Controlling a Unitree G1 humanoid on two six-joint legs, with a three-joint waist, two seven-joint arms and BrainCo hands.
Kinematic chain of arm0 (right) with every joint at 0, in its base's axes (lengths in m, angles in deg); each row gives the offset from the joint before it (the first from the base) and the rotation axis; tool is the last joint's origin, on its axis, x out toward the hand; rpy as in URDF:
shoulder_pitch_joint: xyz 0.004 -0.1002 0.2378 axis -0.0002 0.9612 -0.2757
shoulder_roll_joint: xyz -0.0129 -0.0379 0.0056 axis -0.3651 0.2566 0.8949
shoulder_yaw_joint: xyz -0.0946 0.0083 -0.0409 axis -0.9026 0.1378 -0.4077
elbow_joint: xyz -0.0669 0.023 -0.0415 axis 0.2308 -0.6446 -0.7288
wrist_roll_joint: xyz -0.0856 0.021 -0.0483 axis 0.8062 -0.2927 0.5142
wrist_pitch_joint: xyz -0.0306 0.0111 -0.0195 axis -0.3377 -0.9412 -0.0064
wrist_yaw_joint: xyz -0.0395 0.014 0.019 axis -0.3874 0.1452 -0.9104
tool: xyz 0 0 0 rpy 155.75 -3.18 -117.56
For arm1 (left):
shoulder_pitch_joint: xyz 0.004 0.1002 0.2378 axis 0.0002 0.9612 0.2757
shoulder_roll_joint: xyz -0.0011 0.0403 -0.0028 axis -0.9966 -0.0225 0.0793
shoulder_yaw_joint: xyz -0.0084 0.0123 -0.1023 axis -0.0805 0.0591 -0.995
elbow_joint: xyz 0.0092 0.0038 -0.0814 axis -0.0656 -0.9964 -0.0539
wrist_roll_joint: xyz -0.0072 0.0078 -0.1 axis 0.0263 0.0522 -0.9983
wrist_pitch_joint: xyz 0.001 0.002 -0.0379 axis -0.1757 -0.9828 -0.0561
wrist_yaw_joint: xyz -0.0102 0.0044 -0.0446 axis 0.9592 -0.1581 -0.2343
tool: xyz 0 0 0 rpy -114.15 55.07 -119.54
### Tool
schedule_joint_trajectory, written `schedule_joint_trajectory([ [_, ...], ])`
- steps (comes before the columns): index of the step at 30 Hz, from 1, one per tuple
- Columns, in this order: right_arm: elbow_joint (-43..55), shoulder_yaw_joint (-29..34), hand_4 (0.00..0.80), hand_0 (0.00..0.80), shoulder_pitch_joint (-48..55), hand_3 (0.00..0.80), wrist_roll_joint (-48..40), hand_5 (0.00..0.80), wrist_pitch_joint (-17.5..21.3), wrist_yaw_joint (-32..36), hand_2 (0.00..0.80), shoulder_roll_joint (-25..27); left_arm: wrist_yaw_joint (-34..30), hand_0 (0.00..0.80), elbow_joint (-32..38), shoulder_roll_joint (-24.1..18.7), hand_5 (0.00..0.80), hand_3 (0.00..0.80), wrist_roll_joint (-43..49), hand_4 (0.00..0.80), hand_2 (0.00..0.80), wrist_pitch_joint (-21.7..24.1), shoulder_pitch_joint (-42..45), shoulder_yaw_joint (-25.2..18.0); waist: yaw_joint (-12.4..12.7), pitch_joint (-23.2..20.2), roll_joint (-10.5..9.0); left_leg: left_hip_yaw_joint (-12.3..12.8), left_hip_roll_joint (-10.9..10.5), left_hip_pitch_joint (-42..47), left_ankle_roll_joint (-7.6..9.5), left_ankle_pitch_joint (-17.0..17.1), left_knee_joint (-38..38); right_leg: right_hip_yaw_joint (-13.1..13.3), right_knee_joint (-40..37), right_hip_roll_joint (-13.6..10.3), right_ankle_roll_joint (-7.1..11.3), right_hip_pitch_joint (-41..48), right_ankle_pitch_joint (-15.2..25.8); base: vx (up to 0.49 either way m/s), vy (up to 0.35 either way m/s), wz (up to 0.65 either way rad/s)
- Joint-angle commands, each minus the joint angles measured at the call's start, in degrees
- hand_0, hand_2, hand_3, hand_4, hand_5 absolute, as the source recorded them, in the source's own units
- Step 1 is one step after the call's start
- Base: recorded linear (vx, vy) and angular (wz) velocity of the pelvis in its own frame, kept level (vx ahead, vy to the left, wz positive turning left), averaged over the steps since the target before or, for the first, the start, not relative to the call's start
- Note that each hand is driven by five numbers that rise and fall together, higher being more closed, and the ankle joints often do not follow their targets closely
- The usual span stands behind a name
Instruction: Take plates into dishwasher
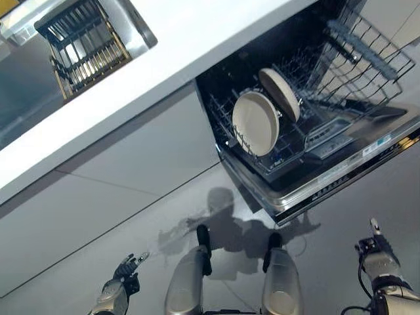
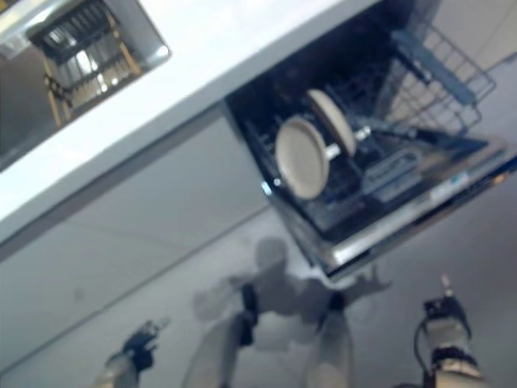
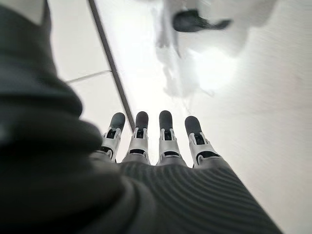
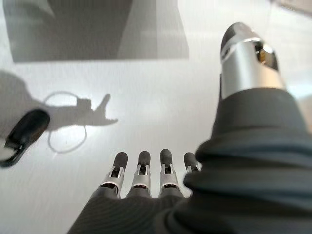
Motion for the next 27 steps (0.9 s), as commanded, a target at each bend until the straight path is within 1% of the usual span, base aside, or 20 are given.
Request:
schedule_joint_trajectory([
  [1,2.6,-2.7,0.000,0.000,-1.6,0.000,1.3,0.000,2.8,0.6,0.000,2.7,0.1,0.000,3.4,-1.6,0.000,0.000,-2.0,0.000,0.000,-0.6,-0.4,-0.8,0.7,1.9,-1.76,-2.0,-2.0,-3.4,3.33,-6.7,13.3,-0.8,-0.2,2.6,-5.54,0.7,4.0,-0.016,-0.009,0.14],
  [2,2.7,-2.9,0.000,0.000,-2.0,0.000,1.6,0.000,2.9,0.4,0.000,3.0,0.3,0.000,3.7,-1.6,0.000,0.000,-2.1,0.000,0.000,-0.7,-0.4,-0.8,0.9,2.0,-1.71,-2.1,-2.1,-3.7,3.43,-6.8,13.6,-0.8,0.5,2.5,-5.55,0.3,3.9,-0.016,-0.006,0.18],
  [6,2.8,-4.7,0.000,0.000,-8.1,0.000,2.4,0.000,1.6,1.1,0.000,5.6,1.8,0.000,7.2,-1.7,0.000,0.000,-3.4,0.000,0.000,-2.0,-0.1,0.2,2.9,2.7,-1.30,-3.6,-3.0,-7.0,4.16,-7.9,17.6,-1.5,5.6,1.6,-5.84,-2.7,2.5,-0.027,-0.025,0.23],
  [11,3.0,-8.5,0.000,0.000,-17.7,0.000,5.0,0.000,-1.1,1.6,0.000,8.8,1.5,0.000,7.5,-1.4,0.000,0.000,-3.9,0.000,0.000,-2.1,1.7,0.3,5.6,2.7,-0.58,-4.7,-3.6,-9.6,4.95,-8.6,20.3,-2.3,10.7,0.6,-6.42,-5.6,0.9,-0.019,-0.006,0.16],
  [14,3.4,-11.0,0.000,0.000,-23.5,0.000,6.0,0.000,-1.4,2.3,0.000,9.5,1.5,0.000,7.5,-1.2,0.000,0.000,-4.1,0.000,0.000,-2.1,2.4,0.2,7.1,2.6,-0.20,-5.3,-3.8,-10.7,5.17,-9.1,21.9,-2.6,13.5,-0.2,-6.88,-6.7,-0.3,0.028,0.002,0.15],
  [15,3.2,-11.7,0.000,0.000,-25.5,0.000,6.3,0.000,-1.5,2.5,0.000,9.6,1.6,0.000,7.7,-1.2,0.000,0.000,-4.1,0.000,0.000,-2.4,2.5,0.2,7.6,2.4,-0.22,-6.0,-4.0,-10.6,4.88,-10.9,23.0,-2.1,14.9,-0.3,-6.32,-6.5,-2.2,0.095,-0.017,0.11],
  [16,2.8,-12.9,0.000,0.000,-28.6,0.000,7.3,0.000,-1.4,3.4,0.000,9.5,1.7,0.000,7.8,-1.2,0.000,0.000,-4.0,0.000,0.000,-2.6,2.5,0.4,8.5,2.4,-0.06,-6.3,-4.2,-10.8,5.01,-11.0,23.5,-2.4,15.7,-0.7,-6.41,-6.6,-2.5,0.094,-0.014,0.18],
  [20,1.8,-17.4,0.000,0.000,-38.5,0.000,7.7,0.000,-2.1,7.4,0.000,10.1,1.6,0.000,8.3,-0.9,0.000,0.000,-4.5,0.000,0.000,-2.5,3.0,1.4,10.5,2.1,0.41,-6.9,-4.3,-11.4,4.88,-10.6,23.7,-3.0,16.8,-1.2,-6.69,-7.0,-3.0,0.003,0.031,0.03],
  [21,1.7,-17.6,0.000,0.000,-39.0,0.000,7.7,0.000,-2.1,7.5,0.000,10.1,1.6,0.000,8.3,-0.9,0.000,0.000,-4.5,0.000,0.000,-2.5,3.0,1.4,10.5,2.1,0.44,-6.9,-4.3,-11.4,4.87,-10.5,23.6,-3.0,16.8,-1.2,-6.70,-7.1,-3.0,-0.006,0.037,-0.21],
  [23,1.8,-19.1,0.000,0.000,-42.4,0.000,7.4,0.000,-1.6,8.6,0.000,10.0,1.5,0.000,8.6,-0.9,0.000,0.000,-4.8,0.000,0.000,-2.6,3.4,1.5,11.3,2.0,0.54,-7.3,-4.5,-11.6,4.79,-10.0,23.2,-3.4,17.1,-1.2,-6.71,-7.2,-3.1,-0.010,0.032,-0.21],
  [26,2.3,-21.3,0.000,0.000,-47.7,0.000,7.0,0.000,-0.4,11.3,0.000,10.1,0.6,0.000,8.2,-1.1,0.000,0.000,-4.9,0.000,0.000,-2.2,4.1,1.5,12.9,2.0,0.59,-8.0,-4.6,-11.4,4.57,-8.8,22.4,-4.3,17.4,-1.4,-6.86,-6.6,-3.4,-0.013,0.019,0.17],
  [27,2.3,-21.4,0.000,0.000,-47.9,0.000,7.1,0.000,-0.4,11.5,0.000,10.1,0.5,0.000,8.1,-1.1,0.000,0.000,-4.8,0.000,0.000,-2.2,4.1,1.4,12.9,2.0,0.59,-8.0,-4.6,-11.3,4.56,-8.8,22.3,-4.4,17.4,-1.5,-6.87,-6.5,-3.4,0.002,-0.009,-0.22],
])
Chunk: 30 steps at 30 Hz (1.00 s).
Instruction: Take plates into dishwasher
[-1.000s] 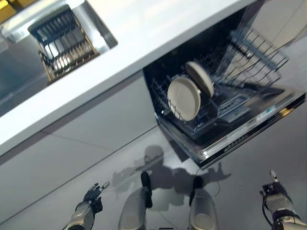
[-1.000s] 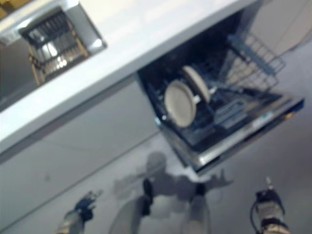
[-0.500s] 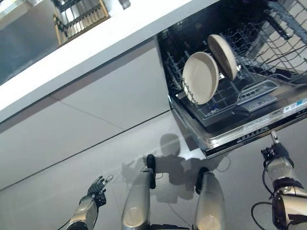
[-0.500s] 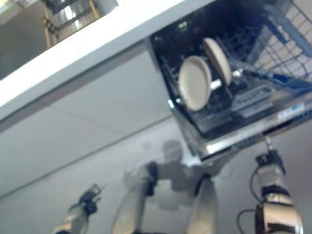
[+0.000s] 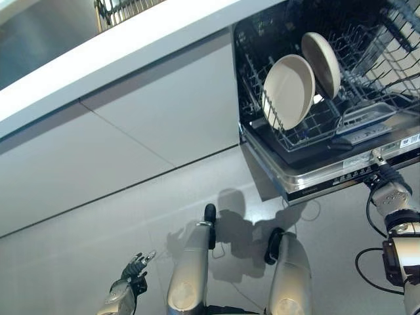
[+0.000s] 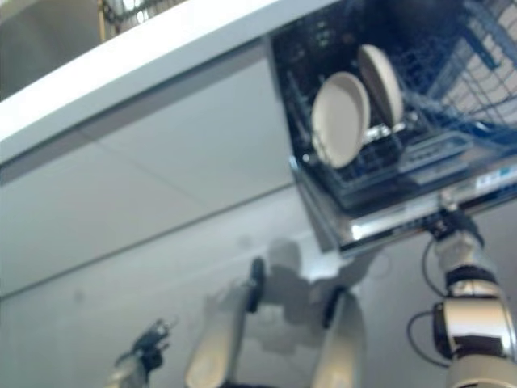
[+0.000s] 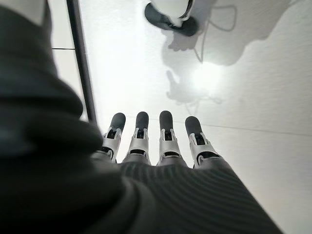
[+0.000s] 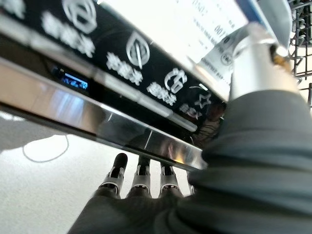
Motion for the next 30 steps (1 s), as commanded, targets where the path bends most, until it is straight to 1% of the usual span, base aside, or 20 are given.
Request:
schedule_joint_trajectory([
  [1,8.4,-3.6,0.000,0.000,-24.1,0.000,0.6,0.000,5.9,13.9,0.000,-1.7,-0.4,0.000,1.3,-3.2,0.000,0.000,-2.3,0.000,0.000,1.1,-0.1,0.3,6.4,0.6,-0.48,1.3,-0.3,1.5,2.64,-3.9,5.0,0.7,0.0,1.6,-2.32,3.0,1.8,0.010,-0.010,-0.34],
  [5,9.8,-5.7,0.000,0.000,-27.6,0.000,-0.7,0.000,7.2,15.5,0.000,-0.8,-2.0,0.000,0.5,-4.0,0.000,0.000,-1.3,0.000,0.000,1.9,1.1,-0.2,7.9,0.3,-0.87,0.7,-0.1,2.4,2.06,-2.4,4.1,-1.0,-0.7,1.2,-2.28,5.0,1.9,0.034,-0.032,0.14],
  [8,11.3,-6.5,0.000,0.000,-29.2,0.000,-1.1,0.000,8.1,16.2,0.000,-0.5,-3.0,0.000,0.5,-4.8,0.000,0.000,0.2,0.000,0.000,2.2,1.6,-0.1,8.7,0.1,-1.13,0.1,-0.2,2.7,1.99,-2.1,3.8,-1.5,-0.8,0.7,-1.98,5.9,2.0,0.044,-0.047,-0.19],
  [11,12.7,-7.3,0.000,0.000,-30.5,0.000,-1.4,0.000,8.6,16.3,0.000,-0.3,-3.3,0.000,1.1,-5.2,0.000,0.000,0.8,0.000,0.000,2.1,1.9,0.1,9.0,0.0,-1.18,-0.2,-0.1,3.0,1.84,-1.7,3.8,-1.7,-0.9,0.6,-1.88,6.5,2.1,0.033,-0.015,0.23],
  [14,13.5,-8.2,0.000,0.000,-31.6,0.000,-1.5,0.000,9.3,16.0,0.000,-0.4,-3.4,0.000,1.2,-5.6,0.000,0.000,1.1,0.000,0.000,2.1,2.0,0.3,9.2,-0.2,-1.29,-0.3,-0.1,3.6,1.77,-1.5,3.3,-1.8,-1.9,0.8,-1.75,7.5,2.4,0.031,-0.007,-0.12],
  [18,13.2,-8.9,0.000,0.000,-32.4,0.000,-1.2,0.000,9.0,16.4,0.000,0.0,-4.2,0.000,0.1,-5.9,0.000,0.000,1.4,0.000,0.000,2.7,1.8,0.2,9.1,-0.5,-1.58,0.0,0.2,4.5,1.66,-1.5,2.6,-2.0,-3.3,1.1,-1.68,8.6,2.8,0.015,0.001,0.10],
  [20,12.8,-8.8,0.000,0.000,-32.2,0.000,-0.2,0.000,8.2,16.4,0.000,0.2,-4.3,0.000,-0.4,-5.8,0.000,0.000,1.8,0.000,0.000,3.0,1.6,0.4,9.0,-0.6,-1.85,0.0,0.3,4.9,1.59,-1.5,2.7,-2.1,-3.8,1.2,-1.67,9.2,3.0,0.008,0.000,-0.08],
  [22,12.1,-9.0,0.000,0.000,-31.9,0.000,1.0,0.000,6.4,16.4,0.000,0.5,-4.6,0.000,-0.9,-5.9,0.000,0.000,2.1,0.000,0.000,3.2,1.3,0.4,8.9,-0.7,-2.12,0.2,0.6,5.3,1.53,-1.5,2.5,-2.2,-4.6,1.3,-1.63,9.8,3.3,0.011,-0.003,0.38],
  [23,12.0,-9.1,0.000,0.000,-31.8,0.000,1.1,0.000,6.1,16.4,0.000,0.6,-4.6,0.000,-0.9,-5.9,0.000,0.000,2.1,0.000,0.000,3.2,1.3,0.4,8.9,-0.7,-2.13,0.2,0.6,5.4,1.52,-1.5,2.4,-2.2,-4.7,1.4,-1.63,9.9,3.3,0.016,0.009,0.39],
  [24,10.6,-9.1,0.000,0.000,-31.3,0.000,2.1,0.000,4.8,17.0,0.000,0.6,-4.6,0.000,-1.5,-5.9,0.000,0.000,2.0,0.000,0.000,3.4,0.9,0.6,8.7,-0.9,-2.38,0.4,0.8,6.1,1.45,-1.5,1.8,-2.3,-5.7,1.6,-1.56,10.6,3.7,0.028,0.020,0.19],
  [27,8.4,-8.8,0.000,0.000,-29.1,0.000,3.3,0.000,3.4,18.7,0.000,0.6,-4.6,0.000,-2.6,-5.7,0.000,0.000,2.3,0.000,0.000,4.3,0.4,0.8,8.3,-1.6,-3.00,0.9,1.4,8.2,1.07,-1.0,-0.5,-2.5,-9.2,2.2,-1.15,12.8,5.0,0.061,0.025,0.13],
  [28,8.0,-8.6,0.000,0.000,-27.9,0.000,3.5,0.000,2.9,19.0,0.000,0.4,-4.2,0.000,-2.6,-5.5,0.000,0.000,2.4,0.000,0.000,4.4,0.1,1.0,8.1,-2.1,-3.30,1.1,1.8,9.5,0.86,-0.3,-2.6,-2.6,-11.2,2.5,-0.86,13.9,5.9,0.001,0.041,0.18],
  [29,7.8,-8.3,0.000,0.000,-27.2,0.000,3.8,0.000,2.6,19.3,0.000,0.2,-4.0,0.000,-2.7,-5.5,0.000,0.000,2.4,0.000,0.000,4.5,-0.1,1.1,8.1,-2.2,-3.38,1.7,2.1,9.8,1.06,1.5,-3.9,-3.3,-13.0,2.6,-1.19,14.3,7.6,0.016,0.042,0.26],
  [30,7.7,-7.9,0.000,0.000,-25.8,0.000,4.6,0.000,1.8,19.8,0.000,-0.1,-3.7,0.000,-2.9,-5.4,0.000,0.000,2.5,0.000,0.000,4.8,-0.4,1.3,7.9,-2.6,-3.78,1.8,2.3,11.3,0.74,2.3,-6.2,-3.4,-16.0,3.1,-0.67,15.8,8.9,0.017,0.034,0.30],
])
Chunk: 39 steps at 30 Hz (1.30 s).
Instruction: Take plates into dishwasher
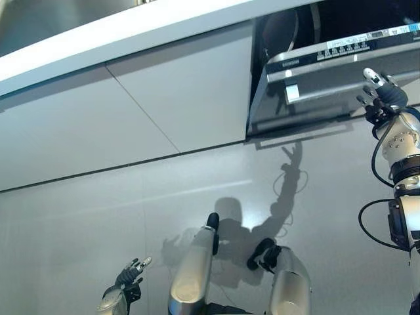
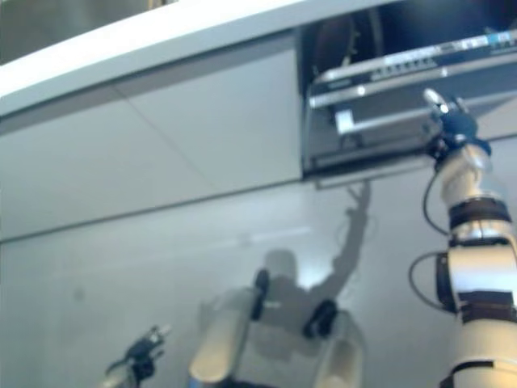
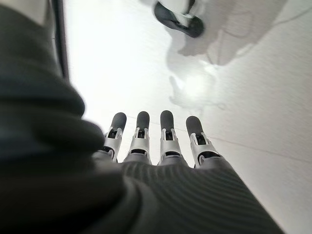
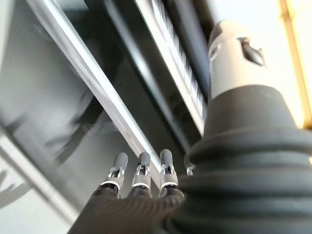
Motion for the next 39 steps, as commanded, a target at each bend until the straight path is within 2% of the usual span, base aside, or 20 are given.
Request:
schedule_joint_trajectory([
  [1,1.5,-0.6,0.000,0.000,-3.8,0.000,2.4,0.000,-0.4,3.2,0.000,-1.5,0.9,0.000,-0.7,-3.1,0.000,0.000,1.3,0.000,0.000,2.7,0.7,2.2,2.7,-3.5,-3.12,3.6,2.0,3.4,2.17,2.2,-1.4,8.4,-11.0,0.9,3.44,4.7,10.7,0.092,0.013,0.31],
  [9,5.2,0.1,0.000,0.000,7.8,0.000,4.5,0.000,-3.0,6.2,0.000,-5.0,2.4,0.000,-2.4,-2.6,0.000,0.000,1.5,0.000,0.000,2.8,-1.5,2.4,0.8,-8.5,-6.31,4.8,2.9,11.6,0.80,5.6,-15.0,8.2,-27.0,3.2,6.10,13.1,16.4,0.073,0.014,0.10],
  [12,7.6,0.6,0.000,0.000,16.0,0.000,9.1,0.000,-3.6,7.3,0.000,-8.4,1.6,0.000,-3.6,-1.9,0.000,0.000,2.9,0.000,0.000,1.9,-1.9,1.7,-0.3,-12.3,-7.59,5.3,3.0,15.1,0.65,6.6,-20.2,8.6,-32.4,3.9,6.99,16.3,18.4,0.121,0.049,-0.09],
  [15,11.3,-1.4,0.000,0.000,25.7,0.000,18.7,0.000,-2.5,6.0,0.000,-12.6,1.1,0.000,-5.7,-1.1,0.000,0.000,3.7,0.000,0.000,0.9,-1.8,1.7,-1.6,-15.8,-8.59,5.9,3.2,18.4,0.68,7.3,-24.0,8.9,-35.7,4.4,7.60,18.9,19.8,0.151,0.048,-0.07],
  [17,13.3,-3.9,0.000,0.000,30.8,0.000,28.1,0.000,-1.8,3.7,0.000,-15.0,0.5,0.000,-6.8,-0.5,0.000,0.000,3.7,0.000,0.000,0.3,-1.4,1.5,-2.4,-17.9,-8.96,6.3,3.3,20.5,0.67,7.7,-26.4,9.1,-37.6,4.7,7.93,20.3,20.5,0.149,0.050,0.01],
  [18,14.9,-7.0,0.000,0.000,34.8,0.000,36.9,0.000,-0.7,1.3,0.000,-16.0,0.4,0.000,-7.3,-0.1,0.000,0.000,4.2,0.000,0.000,0.0,-1.3,1.3,-2.9,-19.4,-9.17,6.5,3.3,21.6,0.63,7.8,-27.7,9.0,-39.1,5.0,8.10,21.4,21.0,0.096,0.044,0.01],
  [22,16.5,-12.0,0.000,0.000,42.2,0.000,49.7,0.000,1.6,-3.2,0.000,-19.1,0.0,0.000,-8.0,0.7,0.000,0.000,6.0,0.000,0.000,-1.2,-2.0,2.1,-3.4,-21.7,-9.49,6.3,3.3,23.0,0.58,7.3,-28.7,8.0,-40.9,5.1,8.48,23.5,21.3,0.043,0.029,-0.05],
  [24,16.2,-13.3,0.000,0.000,44.0,0.000,50.4,0.000,1.2,-4.5,0.000,-20.8,-0.7,0.000,-9.0,1.2,0.000,0.000,7.8,0.000,0.000,-1.6,-2.2,2.6,-3.3,-22.2,-9.70,6.0,3.1,23.3,0.69,7.2,-28.7,7.8,-41.3,5.1,8.62,24.0,21.4,0.000,0.000,0.00],
  [25,16.7,-14.2,0.000,0.000,46.9,0.000,48.1,0.000,0.5,-5.9,0.000,-23.5,-1.7,0.000,-9.9,2.0,0.000,0.000,9.3,0.000,0.000,-3.3,-1.9,3.1,-3.6,-22.6,-9.86,6.3,3.2,23.6,0.82,7.1,-28.7,7.7,-41.2,4.9,8.75,24.2,21.3,-0.020,0.034,-0.01],
  [27,15.7,-14.0,0.000,0.000,50.2,0.000,43.7,0.000,1.1,-4.7,0.000,-26.7,-2.4,0.000,-11.1,3.0,0.000,0.000,11.4,0.000,0.000,-5.5,-1.6,3.6,-4.0,-22.9,-9.84,6.7,3.3,24.0,0.92,7.0,-28.7,7.7,-41.2,4.8,8.74,24.4,21.2,-0.008,0.052,-0.01],
  [28,13.7,-13.2,0.000,0.000,52.8,0.000,41.3,0.000,0.8,-3.3,0.000,-29.8,-3.9,0.000,-12.9,4.2,0.000,0.000,12.4,0.000,0.000,-8.8,-1.5,4.1,-4.5,-23.2,-9.71,7.0,3.3,24.4,1.07,6.8,-28.7,7.8,-41.2,4.8,8.72,24.7,21.2,0.010,0.071,0.00],
  [29,12.2,-12.7,0.000,0.000,53.7,0.000,40.3,0.000,0.4,-2.9,0.000,-31.1,-4.8,0.000,-14.1,4.9,0.000,0.000,12.7,0.000,0.000,-10.2,-1.6,4.2,-4.8,-23.4,-9.62,7.2,3.3,24.6,1.18,6.7,-28.7,7.8,-41.3,4.8,8.75,24.9,21.2,0.017,0.088,0.00],
  [31,7.4,-11.6,0.000,0.000,55.9,0.000,39.4,0.000,0.1,-1.6,0.000,-33.9,-5.2,0.000,-16.2,6.7,0.000,0.000,14.2,0.000,0.000,-11.3,-2.1,4.3,-5.3,-23.8,-9.37,7.2,3.2,25.0,1.48,6.4,-28.7,7.9,-41.1,4.8,8.82,25.2,20.8,0.014,0.070,0.00],
  [34,2.1,-11.6,0.000,0.000,57.2,0.000,43.4,0.000,-0.2,1.1,0.000,-35.4,-5.8,0.000,-16.7,8.0,0.000,0.000,17.4,0.000,0.000,-12.8,-2.8,5.4,-5.4,-24.0,-9.12,7.0,3.0,25.5,1.74,6.2,-28.7,7.7,-40.9,4.7,8.77,25.8,20.6,0.020,0.056,-0.02],
  [36,-1.1,-12.2,0.000,0.000,56.6,0.000,45.3,0.000,-2.0,2.8,0.000,-35.3,-5.0,0.000,-16.7,8.8,0.000,0.000,19.0,0.000,0.000,-13.5,-3.6,7.1,-5.0,-24.1,-9.07,6.2,2.9,26.0,1.98,6.0,-28.7,7.4,-41.0,4.7,8.79,26.5,20.5,0.014,0.017,0.00],
  [39,-2.8,-13.4,0.000,0.000,56.1,0.000,48.2,0.000,-1.4,2.8,0.000,-34.8,-3.5,0.000,-16.1,8.3,0.000,0.000,20.9,0.000,0.000,-14.1,-3.6,8.3,-4.5,-24.4,-9.34,5.8,2.9,26.3,2.08,5.7,-28.7,7.3,-41.1,4.8,8.91,26.8,20.4,0.000,0.000,0.00],
])
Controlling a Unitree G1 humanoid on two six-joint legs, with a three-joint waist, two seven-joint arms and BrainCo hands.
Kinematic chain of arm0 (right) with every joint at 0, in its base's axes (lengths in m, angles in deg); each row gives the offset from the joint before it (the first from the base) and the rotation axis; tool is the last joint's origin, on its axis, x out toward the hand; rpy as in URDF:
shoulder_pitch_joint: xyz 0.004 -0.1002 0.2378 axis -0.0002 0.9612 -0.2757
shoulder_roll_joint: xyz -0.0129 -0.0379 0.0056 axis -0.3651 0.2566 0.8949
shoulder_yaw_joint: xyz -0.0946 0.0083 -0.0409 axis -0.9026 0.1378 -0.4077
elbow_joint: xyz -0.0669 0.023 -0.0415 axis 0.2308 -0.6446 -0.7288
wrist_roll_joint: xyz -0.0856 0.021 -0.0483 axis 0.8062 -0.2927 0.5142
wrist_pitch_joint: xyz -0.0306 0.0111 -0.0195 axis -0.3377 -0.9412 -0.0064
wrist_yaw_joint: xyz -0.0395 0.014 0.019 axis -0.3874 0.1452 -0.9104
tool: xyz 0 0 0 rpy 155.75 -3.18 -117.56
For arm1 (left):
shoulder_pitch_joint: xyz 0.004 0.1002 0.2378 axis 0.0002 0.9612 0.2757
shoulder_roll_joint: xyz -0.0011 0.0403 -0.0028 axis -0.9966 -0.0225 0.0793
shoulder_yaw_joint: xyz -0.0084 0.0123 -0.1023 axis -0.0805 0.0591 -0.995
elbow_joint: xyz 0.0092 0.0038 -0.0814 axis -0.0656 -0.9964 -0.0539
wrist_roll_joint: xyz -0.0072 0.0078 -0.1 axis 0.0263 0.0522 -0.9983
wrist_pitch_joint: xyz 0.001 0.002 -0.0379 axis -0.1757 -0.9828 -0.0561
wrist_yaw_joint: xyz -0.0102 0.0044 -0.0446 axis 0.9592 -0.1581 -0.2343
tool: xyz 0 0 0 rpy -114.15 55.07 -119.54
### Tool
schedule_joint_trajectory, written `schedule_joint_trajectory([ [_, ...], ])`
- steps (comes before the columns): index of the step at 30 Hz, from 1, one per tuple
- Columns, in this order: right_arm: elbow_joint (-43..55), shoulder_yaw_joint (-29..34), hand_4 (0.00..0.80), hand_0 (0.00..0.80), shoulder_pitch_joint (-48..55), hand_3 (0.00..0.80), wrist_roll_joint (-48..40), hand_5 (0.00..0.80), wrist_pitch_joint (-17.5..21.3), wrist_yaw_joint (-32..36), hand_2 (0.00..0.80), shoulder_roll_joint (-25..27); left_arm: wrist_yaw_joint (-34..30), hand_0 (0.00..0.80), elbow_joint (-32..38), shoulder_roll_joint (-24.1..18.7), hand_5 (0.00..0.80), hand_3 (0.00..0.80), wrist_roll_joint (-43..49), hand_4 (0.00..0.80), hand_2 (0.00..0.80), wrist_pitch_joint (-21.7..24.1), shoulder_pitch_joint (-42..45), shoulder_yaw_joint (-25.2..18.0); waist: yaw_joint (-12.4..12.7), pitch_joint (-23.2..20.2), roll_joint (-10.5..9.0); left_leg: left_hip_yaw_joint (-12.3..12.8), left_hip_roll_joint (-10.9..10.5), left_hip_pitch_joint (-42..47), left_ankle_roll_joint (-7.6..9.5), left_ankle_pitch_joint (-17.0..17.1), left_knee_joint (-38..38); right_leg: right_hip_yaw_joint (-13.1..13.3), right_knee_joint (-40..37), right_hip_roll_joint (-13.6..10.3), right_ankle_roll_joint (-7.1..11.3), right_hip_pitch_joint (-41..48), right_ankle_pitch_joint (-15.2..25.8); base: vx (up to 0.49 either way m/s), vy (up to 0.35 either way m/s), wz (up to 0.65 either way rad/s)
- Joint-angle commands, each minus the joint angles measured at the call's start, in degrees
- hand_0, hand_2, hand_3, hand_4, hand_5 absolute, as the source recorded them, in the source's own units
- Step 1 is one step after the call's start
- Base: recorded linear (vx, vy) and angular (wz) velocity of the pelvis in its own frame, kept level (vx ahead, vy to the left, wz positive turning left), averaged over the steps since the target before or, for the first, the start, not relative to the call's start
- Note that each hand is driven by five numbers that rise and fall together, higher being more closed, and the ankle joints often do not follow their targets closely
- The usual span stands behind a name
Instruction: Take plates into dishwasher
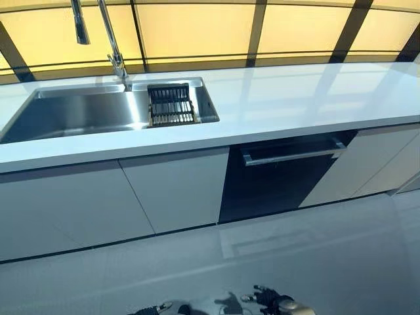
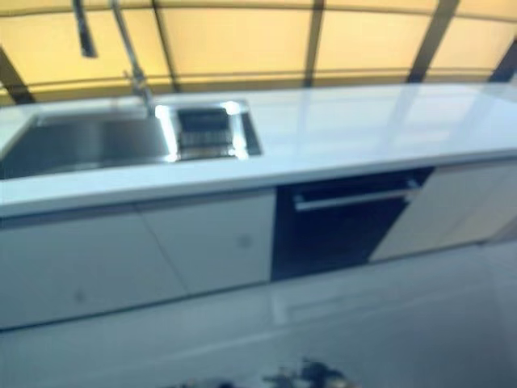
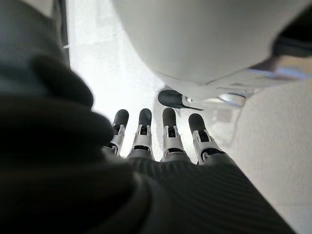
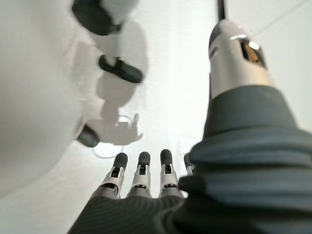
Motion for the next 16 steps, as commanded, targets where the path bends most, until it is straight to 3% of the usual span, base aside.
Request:
schedule_joint_trajectory([
  [1,-1.9,-1.1,0.000,0.000,-4.0,0.000,1.9,0.000,1.8,0.2,0.000,1.5,1.0,0.000,-2.8,2.5,0.000,0.000,3.7,0.000,0.000,-0.8,-3.7,3.2,1.0,0.8,-0.11,1.0,2.2,1.5,0.25,0.4,0.1,2.1,-0.6,-4.4,2.57,-1.1,7.4,0.000,0.000,0.00],
  [9,-3.5,0.2,0.000,0.000,-3.6,0.000,2.7,0.000,3.7,-0.3,0.000,1.2,0.9,0.000,-2.3,2.3,0.000,0.000,3.9,0.000,0.000,-0.5,-2.9,3.7,0.1,1.1,-0.07,2.2,2.7,2.9,0.30,0.1,0.1,3.3,-0.1,-3.9,2.33,-1.1,7.2,0.000,0.000,0.00],
  [16,-4.4,-0.3,0.000,0.000,-2.7,0.000,4.5,0.000,3.1,-0.4,0.000,0.4,0.2,0.000,-1.0,2.9,0.000,0.000,1.8,0.000,0.000,1.8,-2.6,4.2,0.1,1.2,0.44,1.1,2.4,2.7,0.01,0.2,0.1,3.0,-0.7,-3.9,2.57,-0.7,7.6,0.036,0.010,-0.01],
])
